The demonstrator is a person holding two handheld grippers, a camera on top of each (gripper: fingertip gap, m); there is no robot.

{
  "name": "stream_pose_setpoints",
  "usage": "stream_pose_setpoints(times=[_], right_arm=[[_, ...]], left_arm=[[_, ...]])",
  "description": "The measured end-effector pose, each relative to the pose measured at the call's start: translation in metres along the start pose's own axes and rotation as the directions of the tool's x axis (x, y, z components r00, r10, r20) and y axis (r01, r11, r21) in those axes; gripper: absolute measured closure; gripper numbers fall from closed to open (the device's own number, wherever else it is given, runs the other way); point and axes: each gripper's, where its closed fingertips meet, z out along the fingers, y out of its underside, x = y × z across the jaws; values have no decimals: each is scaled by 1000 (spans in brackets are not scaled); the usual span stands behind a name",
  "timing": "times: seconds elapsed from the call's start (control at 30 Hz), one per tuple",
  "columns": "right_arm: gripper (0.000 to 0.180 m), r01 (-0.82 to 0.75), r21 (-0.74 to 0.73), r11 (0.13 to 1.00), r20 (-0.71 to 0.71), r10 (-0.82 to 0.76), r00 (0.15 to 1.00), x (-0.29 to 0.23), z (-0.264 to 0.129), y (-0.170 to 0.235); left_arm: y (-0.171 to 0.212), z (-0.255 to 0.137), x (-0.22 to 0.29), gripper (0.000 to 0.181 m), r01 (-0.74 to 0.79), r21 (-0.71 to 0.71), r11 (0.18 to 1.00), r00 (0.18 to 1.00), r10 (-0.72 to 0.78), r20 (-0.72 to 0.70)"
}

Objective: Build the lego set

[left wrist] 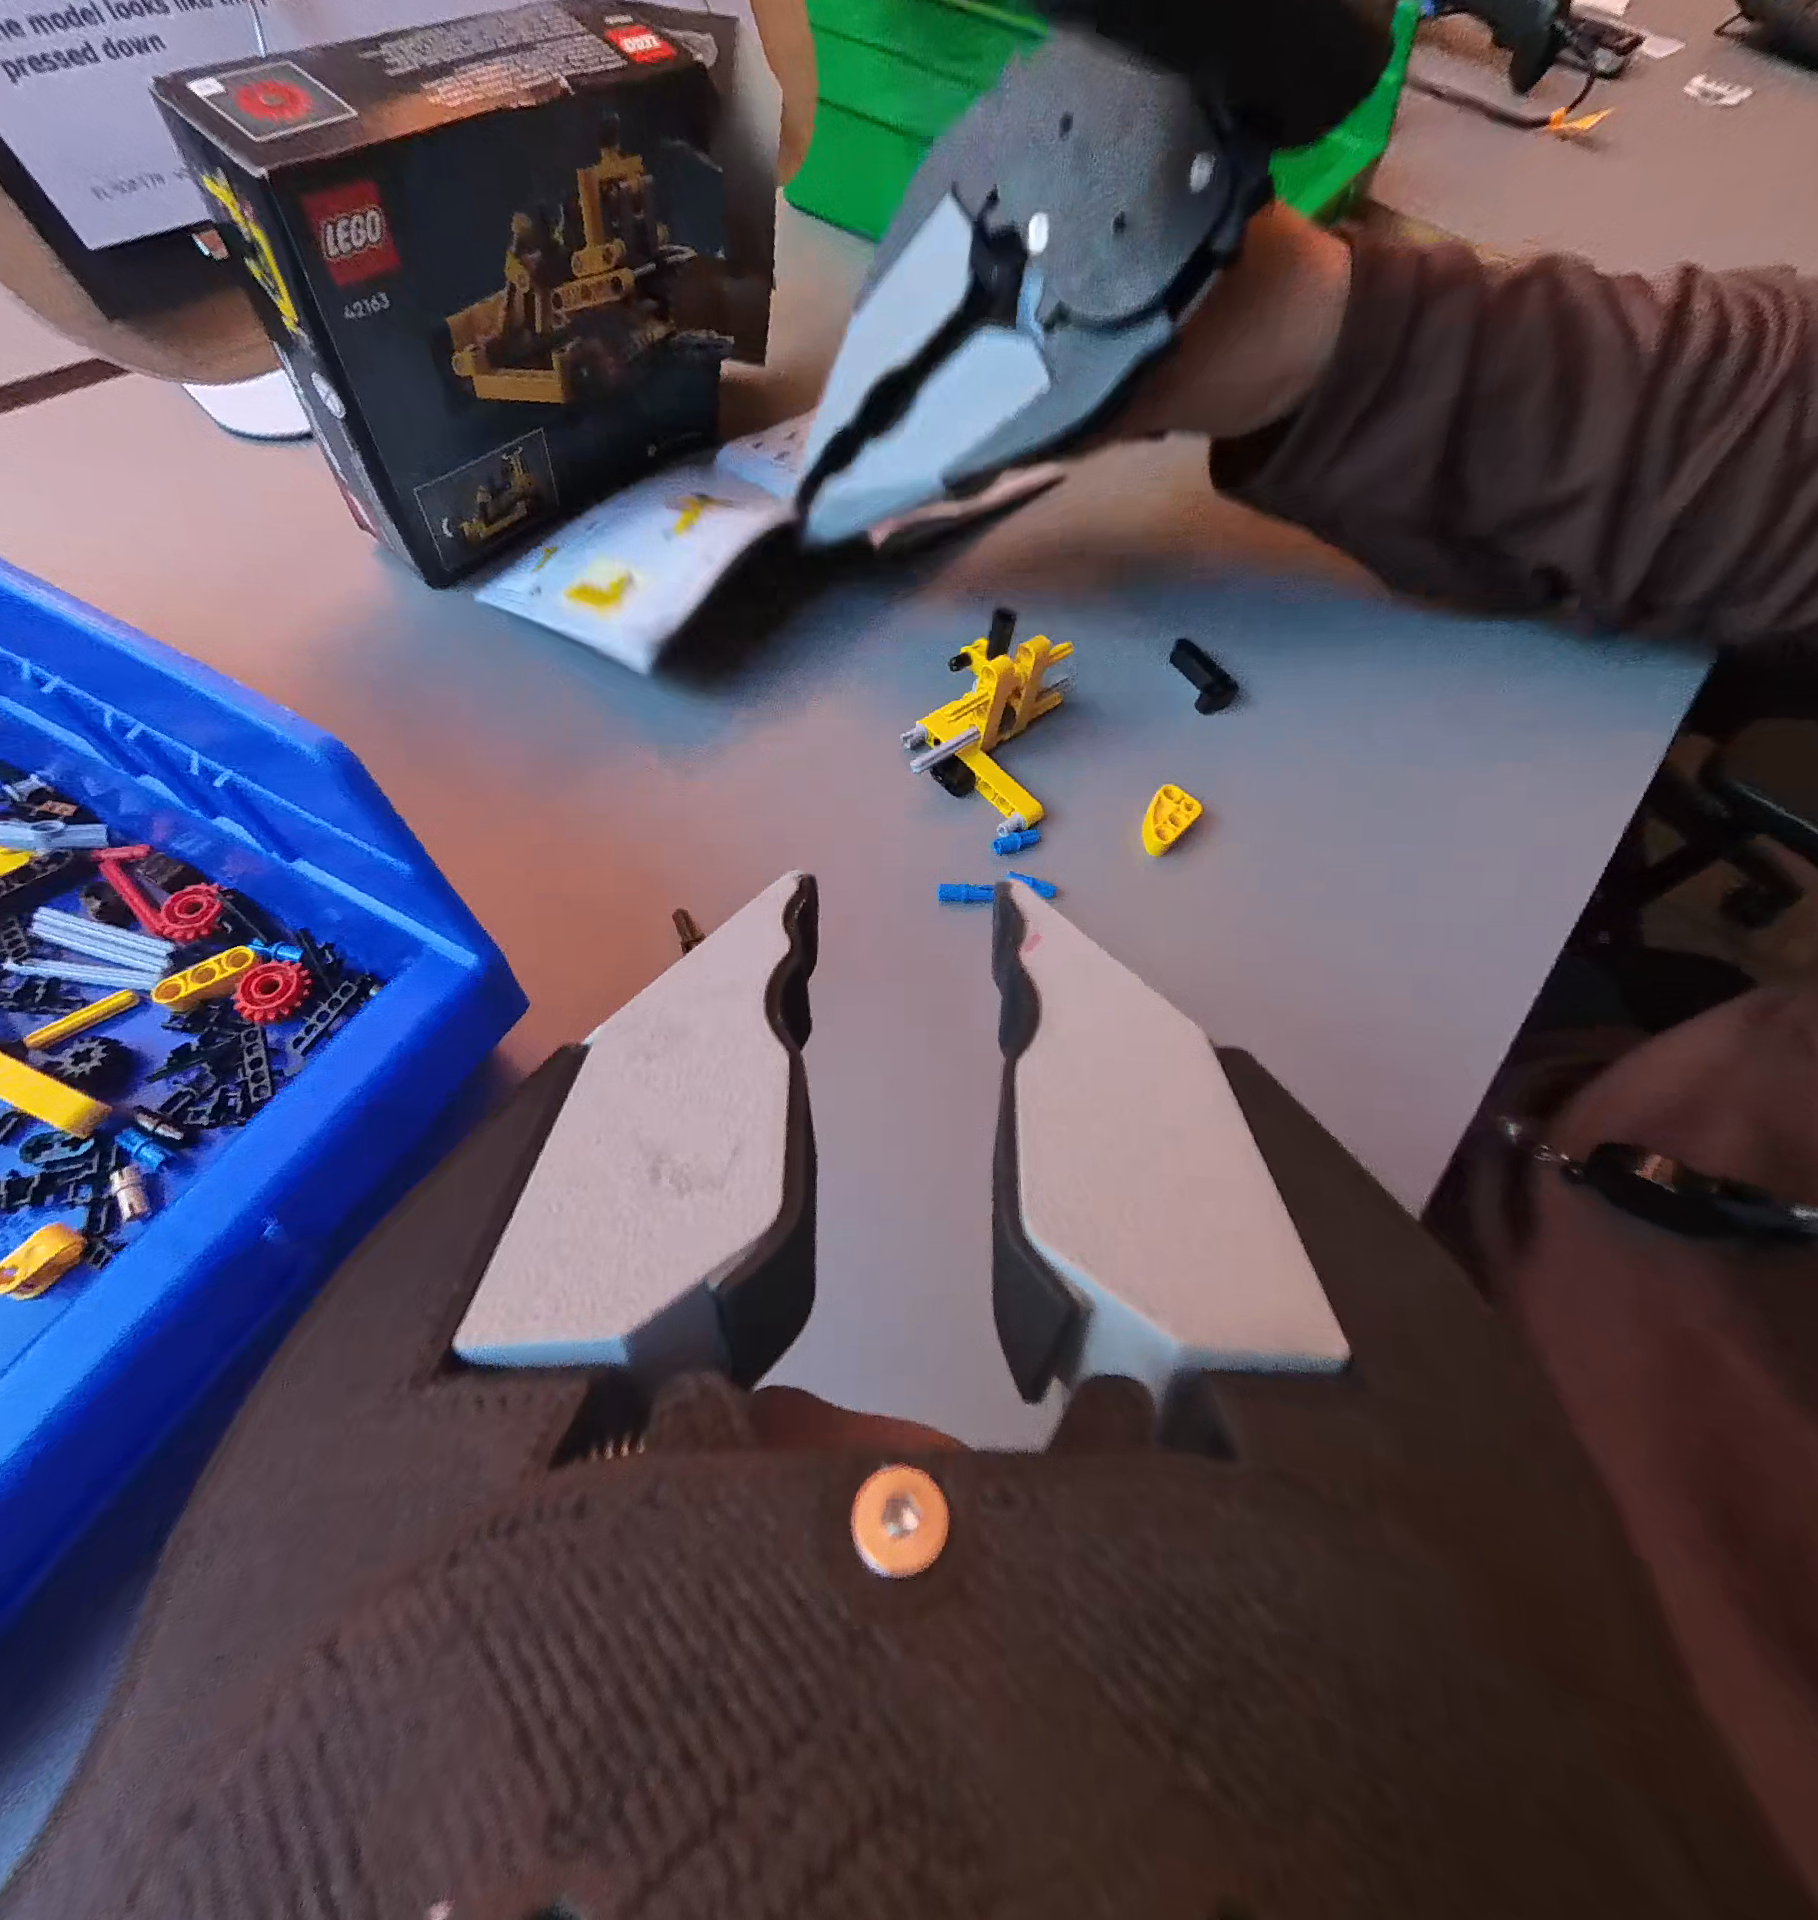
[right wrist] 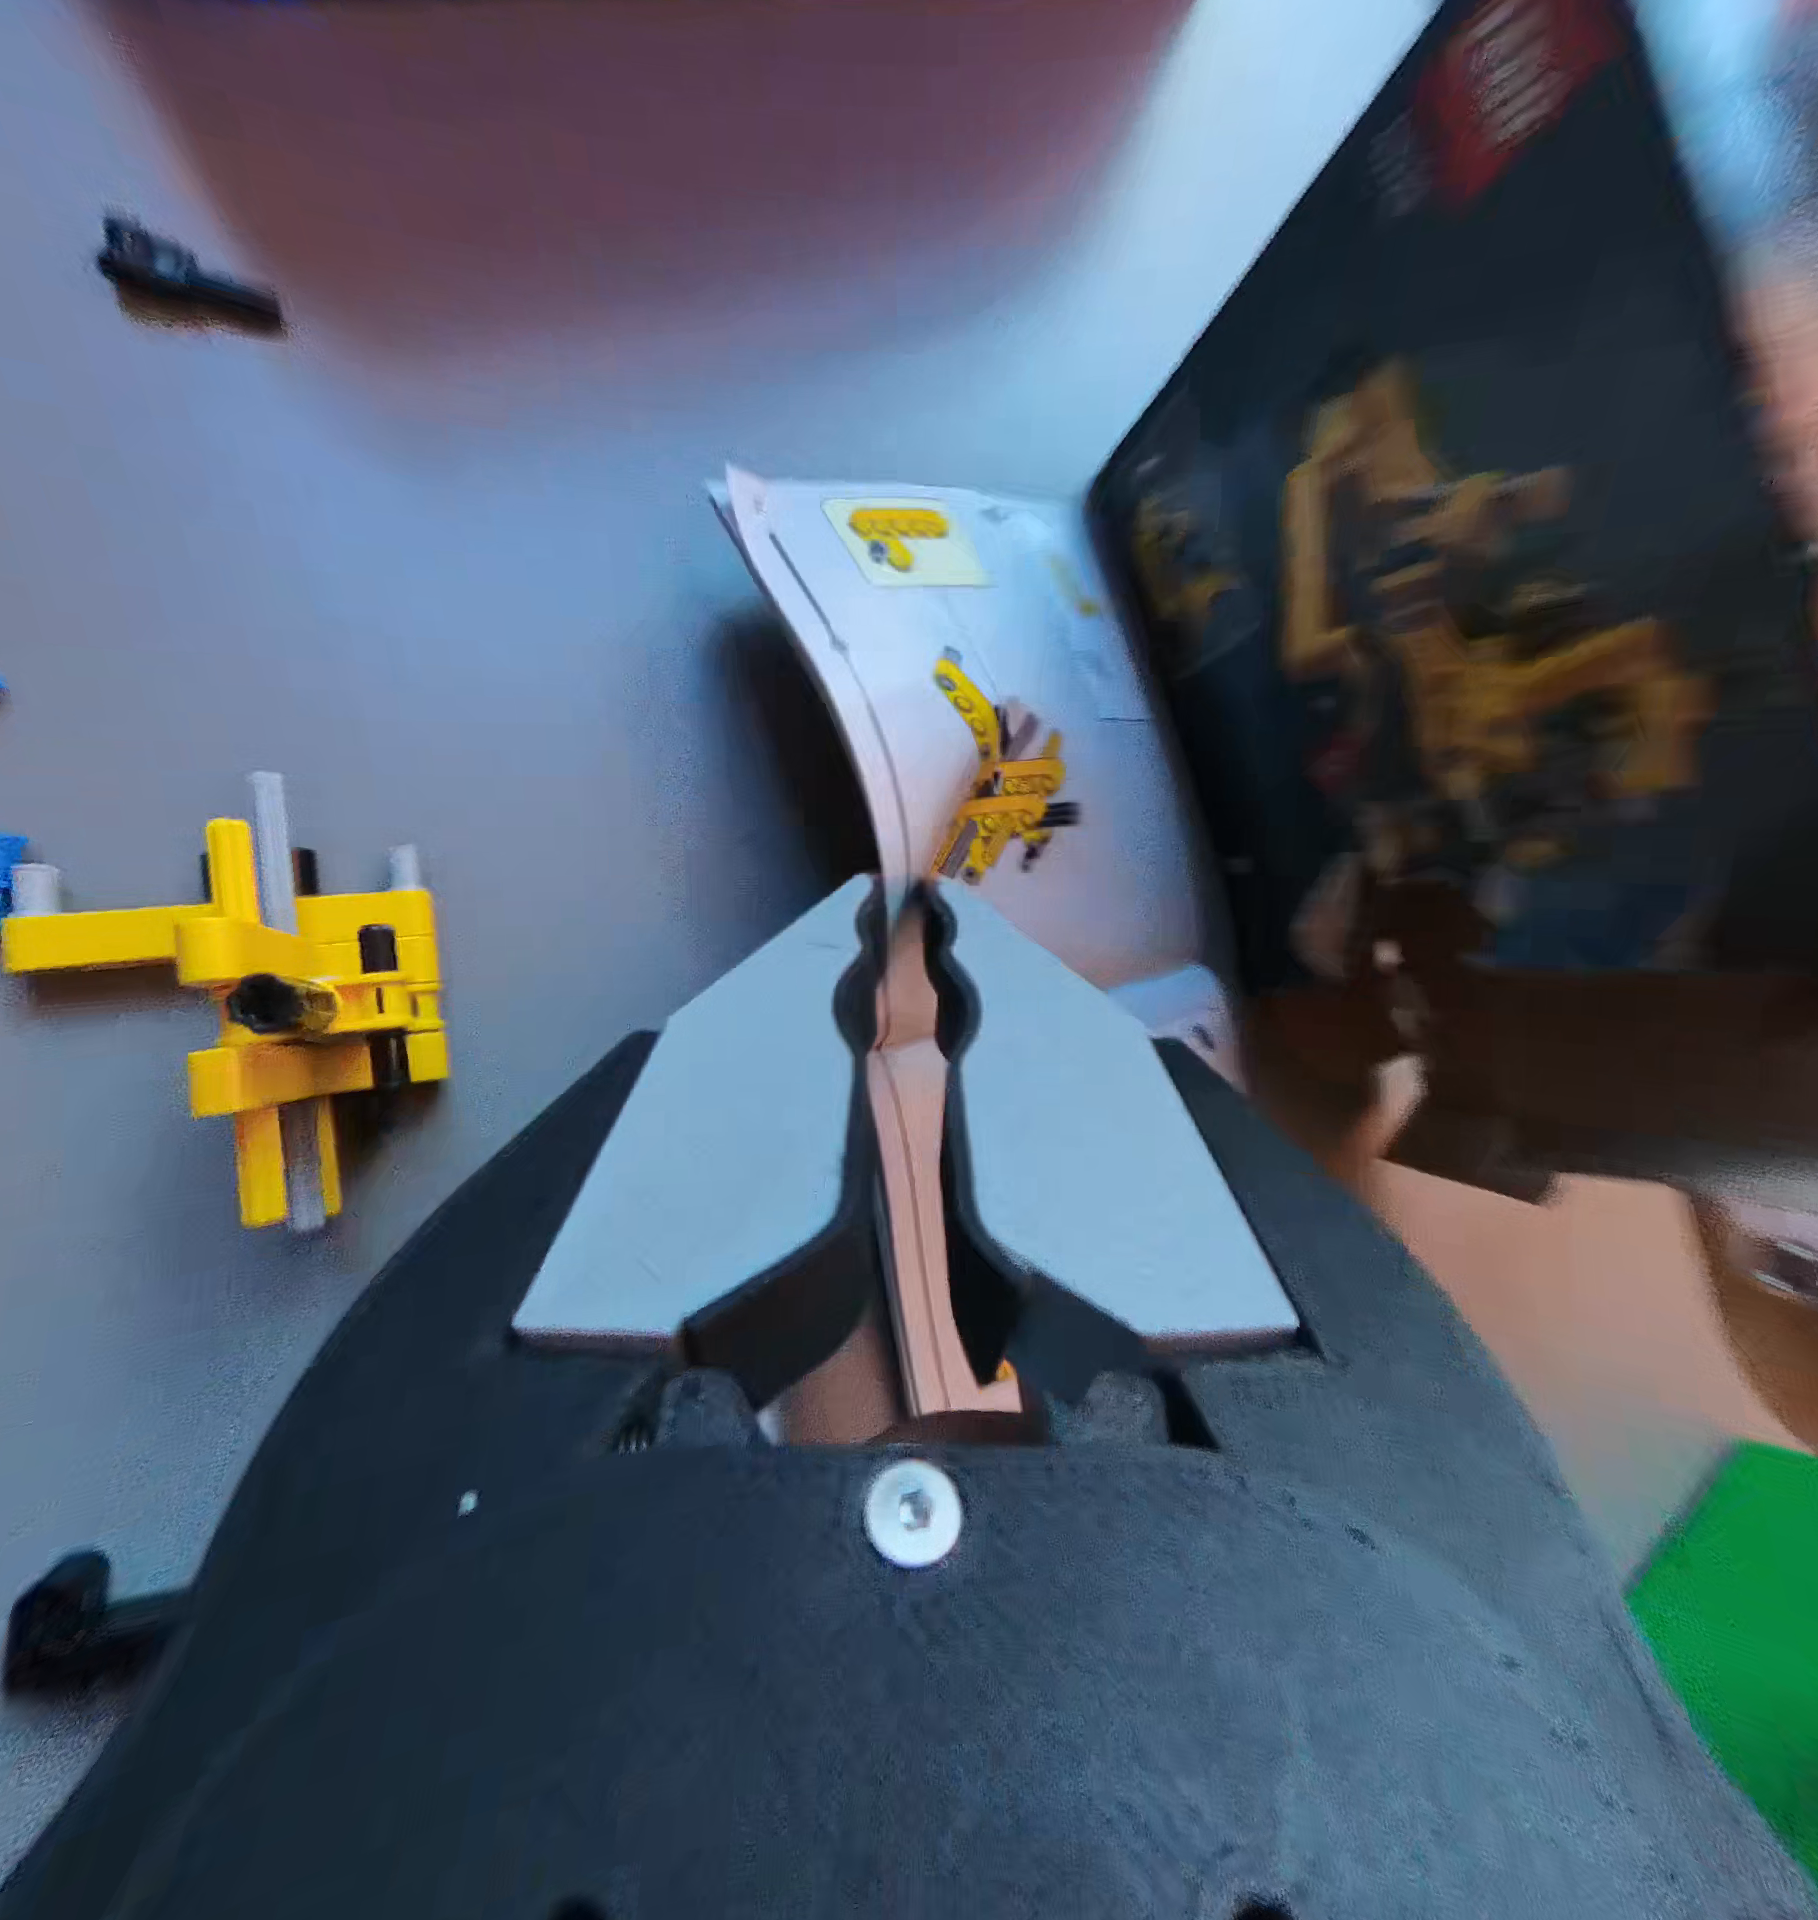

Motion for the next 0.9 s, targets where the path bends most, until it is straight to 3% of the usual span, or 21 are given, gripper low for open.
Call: stream_pose_setpoints(times=[0.1, 0.2, 0.37, 0.53, 0.7, 0.9], right_arm=[[180, -152, 64, 986, 8, 152, 988, 34, -35, -18], [180, -170, 33, 985, -17, 170, 985, 56, -52, -13], [180, -163, 59, 985, 126, 155, 980, 12, -40, -14], [174, -69, -65, 995, 121, 77, 990, -23, -13, 5], [149, -148, -112, 983, 191, 167, 967, -33, 0, 13], [141, -272, -72, 960, 279, 281, 918, -34, -5, 2]], left_arm=[[2, -9, 3, 151, -19, 27, 999, 1000, 20, -16], [7, -11, 3, 152, -14, 30, 999, 1000, 14, -23], [12, -11, 4, 152, 0, 32, 999, 1000, 1, -29], [14, -17, -1, 152, -6, 26, 1000, 1000, 7, -6], [11, -29, -12, 151, 26, 62, 998, 1000, -25, -5], [12, -45, -35, 151, 39, 89, 995, 999, -42, 27]])
